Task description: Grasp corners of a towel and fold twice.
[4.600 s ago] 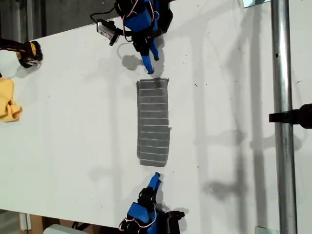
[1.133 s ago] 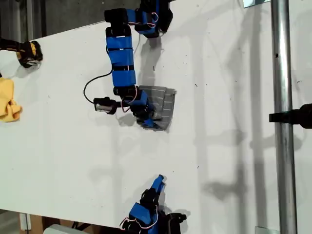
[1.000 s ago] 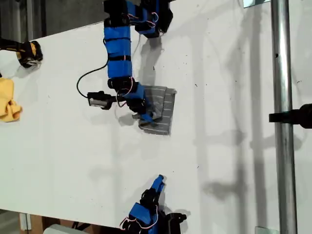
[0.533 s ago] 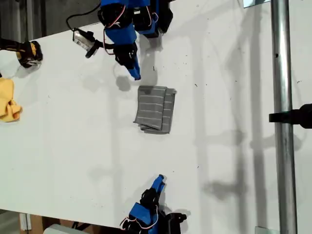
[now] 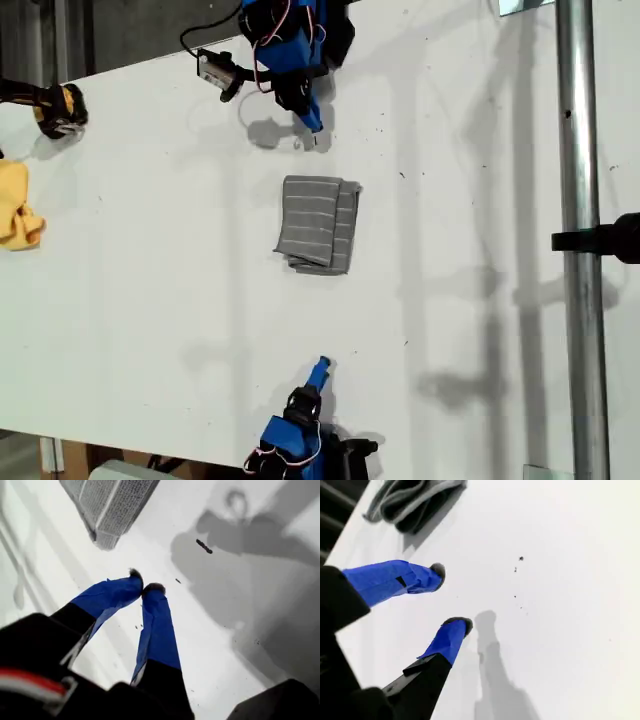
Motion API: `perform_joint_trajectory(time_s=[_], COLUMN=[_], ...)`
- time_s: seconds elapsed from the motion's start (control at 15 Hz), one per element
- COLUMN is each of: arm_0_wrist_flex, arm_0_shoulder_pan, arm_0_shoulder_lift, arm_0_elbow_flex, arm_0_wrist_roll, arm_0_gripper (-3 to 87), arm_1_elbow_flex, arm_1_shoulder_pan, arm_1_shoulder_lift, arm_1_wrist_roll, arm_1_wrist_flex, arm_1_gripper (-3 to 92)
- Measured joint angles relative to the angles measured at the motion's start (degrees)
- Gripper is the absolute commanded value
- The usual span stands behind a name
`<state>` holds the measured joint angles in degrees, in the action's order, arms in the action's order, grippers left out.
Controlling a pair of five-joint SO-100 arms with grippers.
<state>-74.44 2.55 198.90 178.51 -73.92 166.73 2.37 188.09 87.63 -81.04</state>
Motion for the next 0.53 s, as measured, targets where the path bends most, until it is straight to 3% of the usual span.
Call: perform_joint_trajectory(time_s=[0.07, 0.13, 0.53], arm_0_wrist_flex=[0.0, 0.0, 0.0], arm_0_shoulder_pan=[0.6, 0.7, 0.7], arm_0_shoulder_lift=[0.0, 0.0, 0.0], arm_0_elbow_flex=[0.0, 0.0, 0.0], arm_0_wrist_roll=[10.0, 14.1, 16.5], arm_0_gripper=[14.8, 14.5, 14.0], arm_1_elbow_flex=[0.0, 0.0, 0.0], arm_1_shoulder_pan=[0.2, 0.2, 0.0], arm_1_shoulder_lift=[0.0, 0.0, 0.0], arm_1_wrist_roll=[-1.3, -1.8, -2.2], arm_1_wrist_flex=[0.1, -0.2, -0.2], arm_1_gripper=[3.0, 3.0, 3.0])
